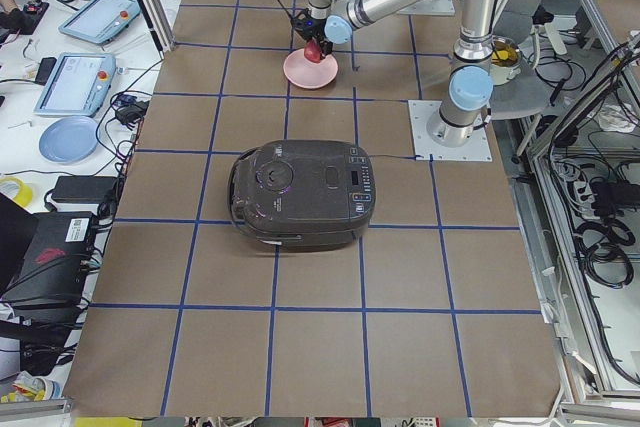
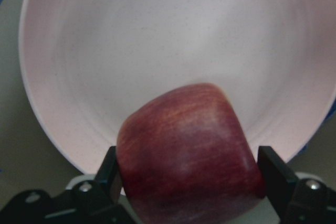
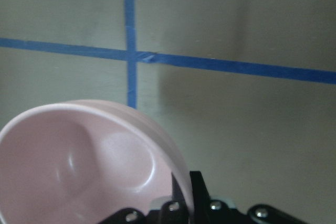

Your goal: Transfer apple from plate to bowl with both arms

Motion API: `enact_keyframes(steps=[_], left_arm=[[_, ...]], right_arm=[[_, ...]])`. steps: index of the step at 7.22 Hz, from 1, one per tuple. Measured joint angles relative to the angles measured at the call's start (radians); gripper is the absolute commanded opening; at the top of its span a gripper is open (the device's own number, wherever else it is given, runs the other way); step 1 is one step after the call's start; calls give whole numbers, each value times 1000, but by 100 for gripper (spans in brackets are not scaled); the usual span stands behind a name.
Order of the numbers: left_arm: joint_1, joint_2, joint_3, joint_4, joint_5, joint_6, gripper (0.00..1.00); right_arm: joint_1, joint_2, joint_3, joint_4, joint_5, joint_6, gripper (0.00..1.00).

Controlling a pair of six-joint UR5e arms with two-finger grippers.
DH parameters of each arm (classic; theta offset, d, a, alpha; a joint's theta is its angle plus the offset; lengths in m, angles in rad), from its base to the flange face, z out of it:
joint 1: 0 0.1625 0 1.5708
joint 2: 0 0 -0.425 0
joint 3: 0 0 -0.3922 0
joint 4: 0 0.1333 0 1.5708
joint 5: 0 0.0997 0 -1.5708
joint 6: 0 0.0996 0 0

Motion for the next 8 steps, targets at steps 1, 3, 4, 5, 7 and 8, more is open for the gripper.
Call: enact_keyframes(steps=[1, 3, 4, 5, 7, 8], left_arm=[[0, -1, 68, -73, 0, 4, 0], [-2, -8, 179, -204, -8, -22, 0], [-5, -9, 204, -227, -22, -57, 0], [-6, -9, 214, -236, -47, -87, 0], [-13, -13, 222, -235, -89, -157, 0], [-23, -18, 225, -231, -123, -205, 0]], right_arm=[[82, 2, 11, -17, 22, 76, 0], [223, 9, 62, -118, 32, 228, 0], [259, 11, 93, -160, 33, 272, 0], [280, 14, 118, -194, 35, 291, 16], [295, 20, 137, -240, 36, 301, 100], [295, 19, 137, -250, 35, 303, 100]])
